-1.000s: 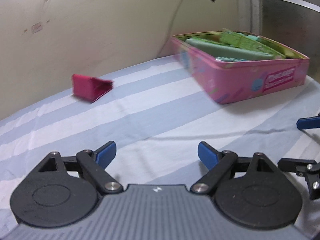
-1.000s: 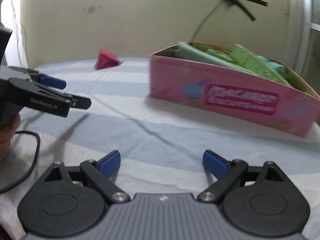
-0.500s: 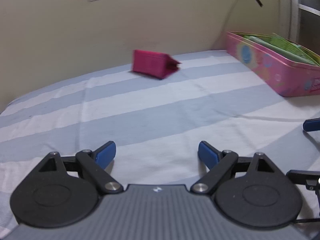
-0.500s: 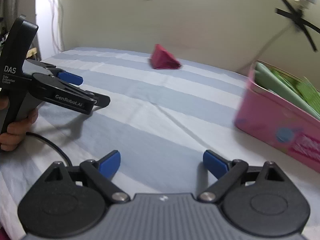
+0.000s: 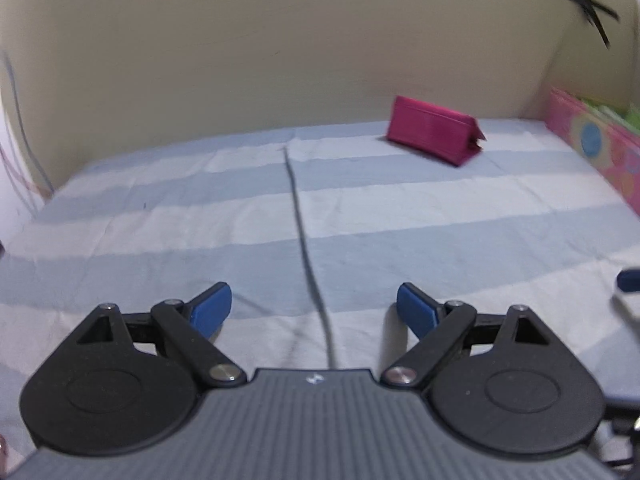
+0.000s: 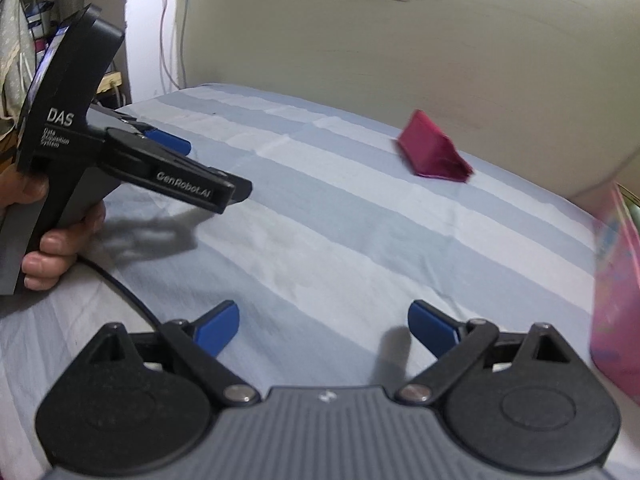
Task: Organize objects
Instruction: 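Move the right tool away from the tin toward the magenta pouch, then grasp the magenta pouch with the right tool and lift it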
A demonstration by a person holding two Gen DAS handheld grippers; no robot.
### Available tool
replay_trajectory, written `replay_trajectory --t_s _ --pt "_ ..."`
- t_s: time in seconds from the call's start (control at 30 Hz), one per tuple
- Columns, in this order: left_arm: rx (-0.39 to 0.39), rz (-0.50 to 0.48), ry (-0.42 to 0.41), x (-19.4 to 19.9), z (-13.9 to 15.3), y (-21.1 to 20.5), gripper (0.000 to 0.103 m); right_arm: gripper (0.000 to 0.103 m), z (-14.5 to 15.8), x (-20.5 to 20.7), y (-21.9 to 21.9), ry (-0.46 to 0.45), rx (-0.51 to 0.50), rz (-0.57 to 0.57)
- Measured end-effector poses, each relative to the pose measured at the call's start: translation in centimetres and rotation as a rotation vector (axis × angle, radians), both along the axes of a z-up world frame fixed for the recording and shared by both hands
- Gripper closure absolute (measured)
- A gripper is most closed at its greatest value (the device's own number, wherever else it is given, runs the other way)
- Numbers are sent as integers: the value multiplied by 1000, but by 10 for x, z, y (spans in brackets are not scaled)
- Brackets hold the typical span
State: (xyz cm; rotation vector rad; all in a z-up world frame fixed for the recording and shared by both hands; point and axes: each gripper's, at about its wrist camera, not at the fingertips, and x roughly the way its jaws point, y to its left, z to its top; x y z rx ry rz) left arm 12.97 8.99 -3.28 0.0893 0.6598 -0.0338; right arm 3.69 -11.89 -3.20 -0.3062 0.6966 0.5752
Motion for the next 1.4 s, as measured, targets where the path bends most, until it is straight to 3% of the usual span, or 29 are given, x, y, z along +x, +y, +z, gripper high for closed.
replay_trajectory --t_s 0.17,0.5,1.03,1.23,1.4 --pt "-64 31 0 0 -1 10 12 6 -1 21 14 -2 15 5" --pt "-100 65 28 3 -3 17 7 3 -9 107 4 53 87 -186" --pt "-105 63 29 4 -4 17 4 0 -12 163 -8 60 110 -358" --pt "-110 61 29 4 -4 17 4 0 -15 191 3 46 73 -318" --pt "-116 59 29 4 -4 18 3 0 -14 205 31 -60 -37 -247"
